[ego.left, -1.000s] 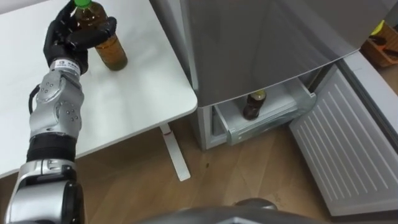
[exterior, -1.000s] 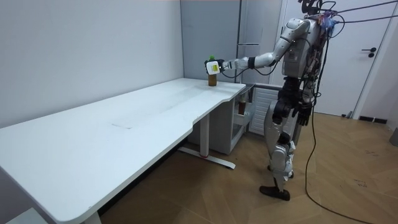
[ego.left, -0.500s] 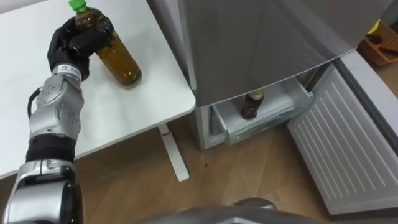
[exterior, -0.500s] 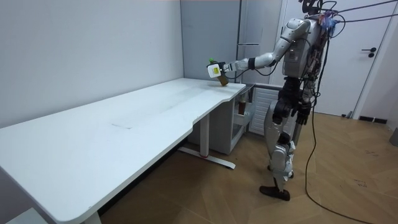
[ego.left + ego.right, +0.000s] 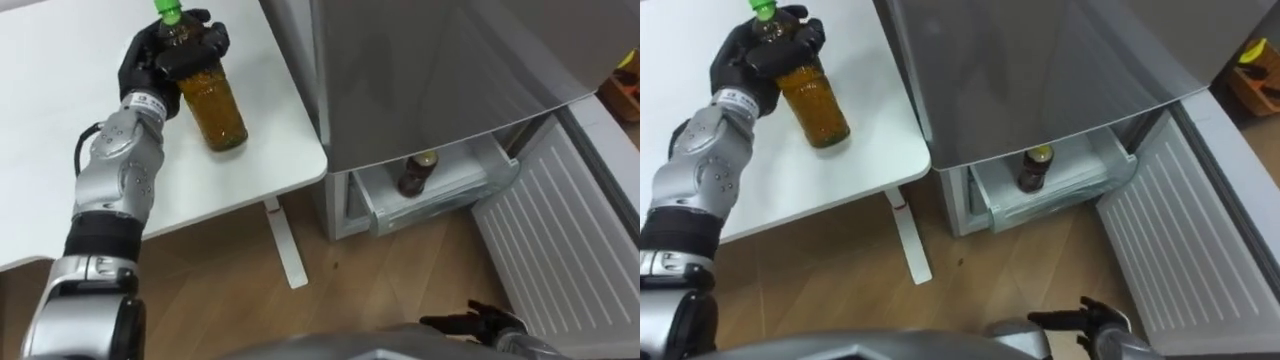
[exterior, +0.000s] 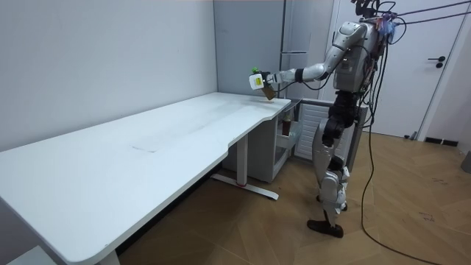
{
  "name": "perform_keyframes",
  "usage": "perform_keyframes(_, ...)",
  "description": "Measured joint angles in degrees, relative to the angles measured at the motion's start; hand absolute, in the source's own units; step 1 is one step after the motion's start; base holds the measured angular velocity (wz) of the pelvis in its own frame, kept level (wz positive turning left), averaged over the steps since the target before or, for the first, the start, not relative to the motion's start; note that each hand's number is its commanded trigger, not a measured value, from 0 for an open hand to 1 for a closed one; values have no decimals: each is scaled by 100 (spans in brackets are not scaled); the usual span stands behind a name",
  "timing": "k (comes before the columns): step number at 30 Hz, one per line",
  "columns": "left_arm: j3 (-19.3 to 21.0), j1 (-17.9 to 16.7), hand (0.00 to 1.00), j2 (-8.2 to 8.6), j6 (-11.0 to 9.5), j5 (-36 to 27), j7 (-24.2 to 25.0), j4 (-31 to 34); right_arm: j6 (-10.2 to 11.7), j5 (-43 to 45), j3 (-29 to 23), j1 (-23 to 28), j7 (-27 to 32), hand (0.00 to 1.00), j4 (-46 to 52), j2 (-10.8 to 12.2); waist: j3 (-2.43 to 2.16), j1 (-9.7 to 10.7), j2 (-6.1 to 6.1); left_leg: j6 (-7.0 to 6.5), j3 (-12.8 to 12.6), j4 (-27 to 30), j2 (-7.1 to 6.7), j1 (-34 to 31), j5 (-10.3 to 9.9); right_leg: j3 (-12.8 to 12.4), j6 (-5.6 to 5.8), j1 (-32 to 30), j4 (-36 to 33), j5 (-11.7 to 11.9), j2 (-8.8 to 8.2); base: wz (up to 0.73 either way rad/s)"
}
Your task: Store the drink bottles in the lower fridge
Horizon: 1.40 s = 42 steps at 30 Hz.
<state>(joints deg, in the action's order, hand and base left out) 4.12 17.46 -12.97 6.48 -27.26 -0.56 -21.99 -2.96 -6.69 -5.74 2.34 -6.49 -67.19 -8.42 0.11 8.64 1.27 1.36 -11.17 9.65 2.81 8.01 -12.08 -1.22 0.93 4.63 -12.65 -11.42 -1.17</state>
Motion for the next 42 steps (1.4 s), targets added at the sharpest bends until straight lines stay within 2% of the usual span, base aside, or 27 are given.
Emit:
perform_keyframes(2,-2,-135,100,108,-1,2,-2,424,-16,8,76,43,-69,0,176,22,-3,-84,-13,0,41,5,-3,-55,0,93,0,-34,0,0,-21,13)
perform_keyframes(4,-39,-384,100,185,-35,19,11,924,-10,20,244,32,-157,0,366,18,-4,-169,-19,1,52,6,-7,-119,1,180,-1,-93,0,1,-36,2)
perform_keyframes(6,-179,-722,100,289,-40,151,134,1380,-10,46,447,30,-247,0,483,29,-26,-307,-60,0,77,11,-10,-122,0,232,-1,-84,3,1,-44,7)
perform_keyframes(7,-221,-816,100,300,-40,152,154,1473,-9,37,475,33,-249,0,514,43,-30,-352,-69,1,94,11,-10,-121,0,266,-1,-78,3,1,-49,7)
perform_keyframes(10,-271,-1398,100,344,-40,67,289,1860,17,43,713,77,-298,0,851,100,-22,-484,-126,1,196,47,-15,-148,1,434,-1,-53,9,1,-73,12)
perform_keyframes(12,-293,-1580,100,344,-39,61,290,1875,23,91,805,103,-330,0,1119,132,-16,-523,-150,0,274,112,-21,-200,0,595,-1,-48,23,1,-99,22)
perform_keyframes(18,-354,-1939,100,369,-39,11,324,2092,41,153,1004,140,-521,0,1644,154,-20,-693,-186,0,531,241,-55,-320,1,929,-4,68,108,3,-147,27)
perform_keyframes(22,-524,-2161,100,394,-64,-587,363,2311,48,148,1344,170,-692,0,1910,170,-12,-791,-168,-1,681,354,-77,-431,1,1081,-3,96,126,1,-165,21)
perform_keyframes(25,-702,-2331,100,457,-66,-887,440,2310,44,150,1465,191,-849,0,1989,172,-2,-893,-142,-1,749,381,-84,-481,1,1143,-1,92,127,-3,-171,12)
perform_keyframes(31,-868,-2634,100,453,-63,-1082,672,2302,45,146,1571,240,-1093,0,2308,168,1,-902,-162,-1,843,406,-96,-526,4,1241,-3,121,116,-6,-183,9)
perform_keyframes(35,-867,-2694,100,446,-63,-1572,774,2299,34,148,1586,245,-1360,0,2387,167,28,-919,-227,-1,855,423,-106,-540,4,1253,3,113,115,-17,-194,1)
perform_keyframes(37,-869,-2718,100,427,-63,-1595,873,2230,-29,155,1709,295,-1514,0,2608,118,34,-960,-263,-1,856,419,-113,-525,4,1253,6,148,104,-21,-201,0)
perform_keyframes(38,-887,-2726,100,411,-63,-1594,953,2129,-66,169,1787,300,-1680,0,2721,96,50,-967,-301,-1,856,419,-114,-523,4,1250,5,147,96,-25,-202,0)
perform_keyframes(41,-994,-2738,100,402,-42,-1589,1031,1823,-101,215,1820,328,-2072,0,2865,93,43,-1039,-378,-2,875,463,-118,-579,2,1267,5,123,98,-24,-203,5)
perform_keyframes(42,-1008,-2738,100,398,-10,-1581,1062,1702,-188,215,1818,331,-2215,0,2930,79,38,-1044,-392,-10,921,516,-125,-639,-4,1304,6,102,99,-25,-206,16)
